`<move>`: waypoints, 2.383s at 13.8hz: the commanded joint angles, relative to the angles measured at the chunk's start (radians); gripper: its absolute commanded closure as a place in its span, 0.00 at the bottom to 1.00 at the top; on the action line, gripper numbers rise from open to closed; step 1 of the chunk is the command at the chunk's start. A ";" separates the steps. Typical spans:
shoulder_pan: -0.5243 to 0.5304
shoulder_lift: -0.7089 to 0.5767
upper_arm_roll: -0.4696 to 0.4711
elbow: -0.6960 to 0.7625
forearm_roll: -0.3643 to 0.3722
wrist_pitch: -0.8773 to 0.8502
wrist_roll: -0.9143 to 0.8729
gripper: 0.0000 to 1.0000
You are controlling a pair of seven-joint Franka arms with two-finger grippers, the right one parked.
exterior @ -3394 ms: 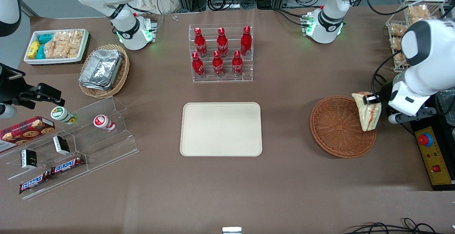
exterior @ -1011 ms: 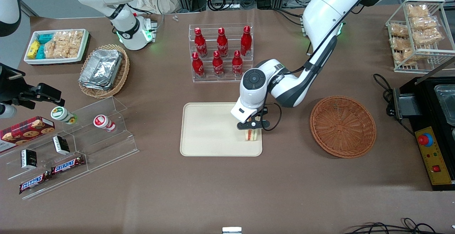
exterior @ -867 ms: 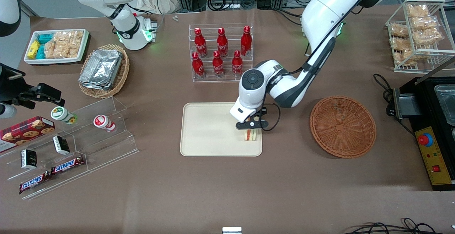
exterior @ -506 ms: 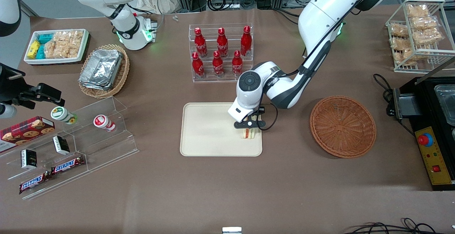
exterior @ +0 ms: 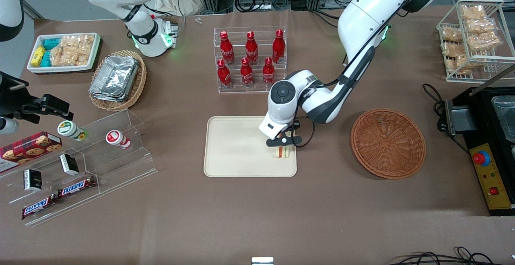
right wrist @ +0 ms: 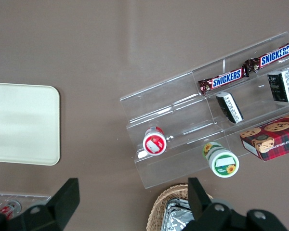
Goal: Place sandwich from basket to tray
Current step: 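Lower the sandwich onto the tray and open the left gripper, then raise the left gripper away from the sandwich on the tray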
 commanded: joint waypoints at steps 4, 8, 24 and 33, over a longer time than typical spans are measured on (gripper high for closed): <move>-0.012 0.017 0.005 0.022 0.051 0.004 -0.049 0.00; -0.015 0.017 0.004 0.033 0.055 0.005 -0.049 0.00; 0.155 -0.178 -0.001 0.220 -0.112 -0.336 0.207 0.00; 0.330 -0.322 -0.001 0.266 -0.251 -0.655 0.541 0.00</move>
